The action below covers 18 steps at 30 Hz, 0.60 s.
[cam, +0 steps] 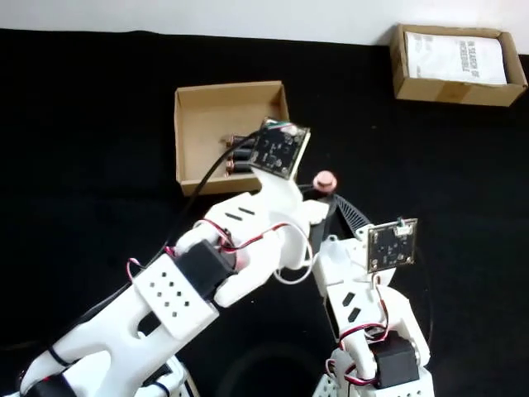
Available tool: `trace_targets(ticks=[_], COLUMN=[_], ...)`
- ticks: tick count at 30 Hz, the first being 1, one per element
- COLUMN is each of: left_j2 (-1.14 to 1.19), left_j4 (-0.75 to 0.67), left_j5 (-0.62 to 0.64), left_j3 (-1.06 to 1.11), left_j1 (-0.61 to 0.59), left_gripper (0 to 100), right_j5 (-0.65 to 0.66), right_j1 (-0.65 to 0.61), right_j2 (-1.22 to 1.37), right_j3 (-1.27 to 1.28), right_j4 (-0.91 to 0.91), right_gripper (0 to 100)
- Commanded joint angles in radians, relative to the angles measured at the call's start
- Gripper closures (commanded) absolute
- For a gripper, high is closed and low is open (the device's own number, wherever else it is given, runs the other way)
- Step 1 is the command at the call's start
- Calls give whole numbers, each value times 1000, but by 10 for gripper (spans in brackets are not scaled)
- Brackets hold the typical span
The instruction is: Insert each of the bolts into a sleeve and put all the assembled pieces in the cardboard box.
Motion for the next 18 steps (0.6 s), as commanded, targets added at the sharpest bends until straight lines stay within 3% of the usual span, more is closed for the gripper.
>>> trace_targets(ticks=[1,8,18], left_j2=[-54,-59,-182], left_j4=[106,219,356], left_j5=[-71,-86,-94], left_j3=[-10,-10,-96], left_j1=[21,-45,-110], left_gripper=[946,704,829], right_j5=[-5,-5,-6], right_j1=[19,19,45], right_j2=[-2,-1,4], right_j3=[-48,-48,-39], right_j4=[-21,-21,-21], right_gripper=[992,992,992])
